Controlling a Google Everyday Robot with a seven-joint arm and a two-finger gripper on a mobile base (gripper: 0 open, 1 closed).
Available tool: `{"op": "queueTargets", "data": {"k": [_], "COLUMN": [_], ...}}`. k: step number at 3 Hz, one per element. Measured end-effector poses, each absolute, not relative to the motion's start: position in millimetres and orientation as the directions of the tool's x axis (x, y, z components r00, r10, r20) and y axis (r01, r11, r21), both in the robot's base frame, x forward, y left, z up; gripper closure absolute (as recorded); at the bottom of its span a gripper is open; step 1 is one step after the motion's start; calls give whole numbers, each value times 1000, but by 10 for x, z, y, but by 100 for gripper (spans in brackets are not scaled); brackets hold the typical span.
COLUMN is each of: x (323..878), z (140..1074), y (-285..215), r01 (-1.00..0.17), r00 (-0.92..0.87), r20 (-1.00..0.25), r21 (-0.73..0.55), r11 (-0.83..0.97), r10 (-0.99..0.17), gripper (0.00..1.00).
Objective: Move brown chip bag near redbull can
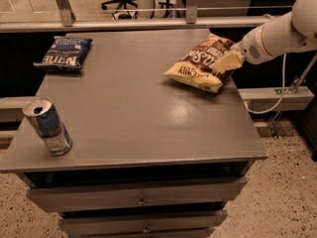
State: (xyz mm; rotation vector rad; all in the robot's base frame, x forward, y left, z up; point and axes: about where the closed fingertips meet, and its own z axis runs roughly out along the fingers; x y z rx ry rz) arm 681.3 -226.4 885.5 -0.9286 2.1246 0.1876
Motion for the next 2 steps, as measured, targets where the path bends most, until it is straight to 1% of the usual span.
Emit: {"op": "queueTargets", "data": {"k": [1, 2], "x": [6743, 6646], "z": [9089, 9337], "y": [-2132, -1942], "r01": [-706, -748], "r00": [-357, -287], "r20": [-763, -799], "r21": [-157, -158], "r11": [691, 645], "r10": [-539, -528], "gripper": [95, 100]}}
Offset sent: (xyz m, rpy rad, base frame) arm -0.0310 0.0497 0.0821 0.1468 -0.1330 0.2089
